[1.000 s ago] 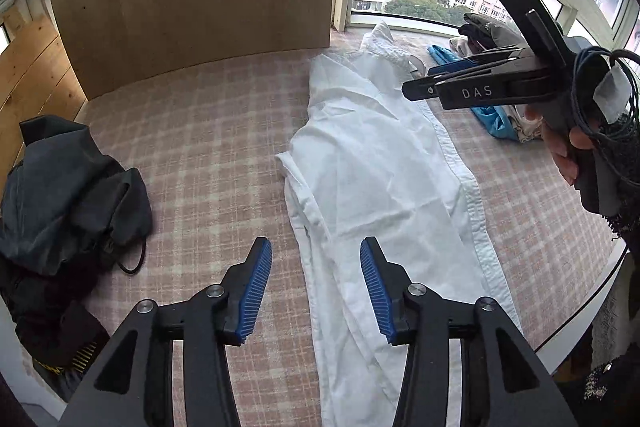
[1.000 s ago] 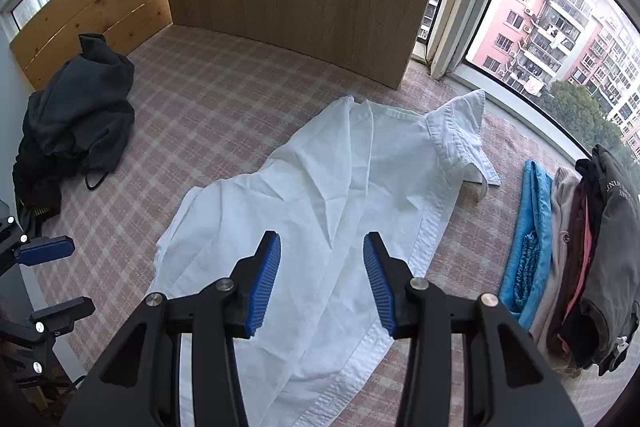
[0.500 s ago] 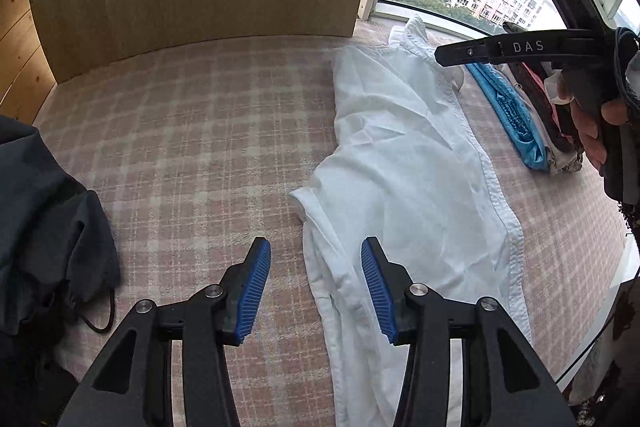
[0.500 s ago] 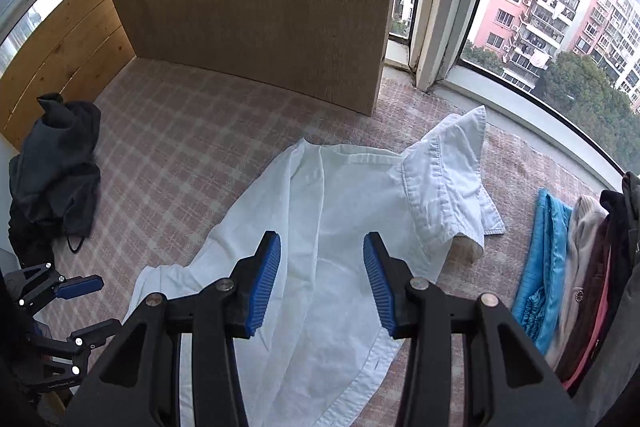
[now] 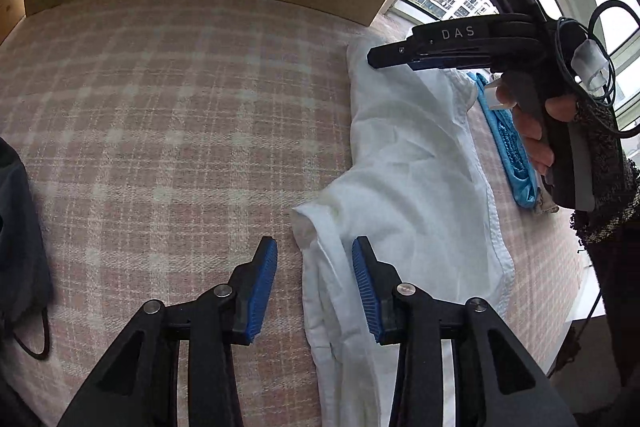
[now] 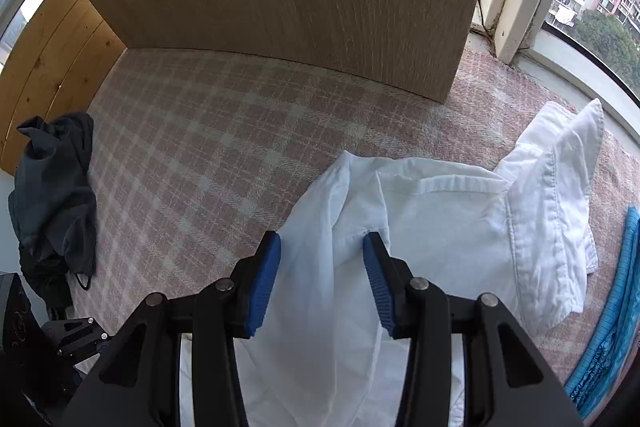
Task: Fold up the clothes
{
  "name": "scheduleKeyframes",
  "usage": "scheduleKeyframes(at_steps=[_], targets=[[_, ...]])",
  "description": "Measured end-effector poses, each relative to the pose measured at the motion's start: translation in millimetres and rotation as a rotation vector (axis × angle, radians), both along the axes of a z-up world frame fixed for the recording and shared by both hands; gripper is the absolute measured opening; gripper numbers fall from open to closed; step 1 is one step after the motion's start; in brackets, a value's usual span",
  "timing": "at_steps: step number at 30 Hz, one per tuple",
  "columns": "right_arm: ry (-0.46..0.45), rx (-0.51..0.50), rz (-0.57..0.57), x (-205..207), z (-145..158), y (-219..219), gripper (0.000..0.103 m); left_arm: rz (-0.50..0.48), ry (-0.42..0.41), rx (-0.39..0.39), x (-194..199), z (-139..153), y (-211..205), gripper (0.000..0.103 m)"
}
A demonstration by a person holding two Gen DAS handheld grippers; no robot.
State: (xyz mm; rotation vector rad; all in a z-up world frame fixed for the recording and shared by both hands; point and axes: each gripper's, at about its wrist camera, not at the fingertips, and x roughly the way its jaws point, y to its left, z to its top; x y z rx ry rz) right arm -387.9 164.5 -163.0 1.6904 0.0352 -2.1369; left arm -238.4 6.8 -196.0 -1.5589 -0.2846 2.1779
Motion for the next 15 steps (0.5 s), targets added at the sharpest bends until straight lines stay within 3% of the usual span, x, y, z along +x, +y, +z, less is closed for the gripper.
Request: scheduleKeyframes(at_steps=[3, 5, 10, 12, 15], targets=[[-0.027, -0.011, 0.006, 0.6, -5.4, 1.7, 0.010, -0.044, 0.016, 0.009, 1.0, 0.3, 6.2, 0.014], [-0.036, -0.052, 0.003, 2.0, -4.9, 7.0, 0.007, -0.054, 0.030, 0.018, 3.0, 0.7, 7.6, 0.005], [-0.008, -0.118, -0.022, 5.7, 5.3, 22.6, 0.005, -0.001, 0.071, 0.088, 13.8, 8.2, -8.3, 0.003], [-0.012, -0.141, -0.033, 3.5, -2.2, 22.6, 0.005, 0.005, 0.072, 0.054, 14.7, 2.4, -11.2, 0.003], [-0.021, -0.097, -0.064, 1.4, -6.9, 20.7, 0.009, 0.013, 0.021, 0.014, 10.5, -13.6, -11.6, 0.003]])
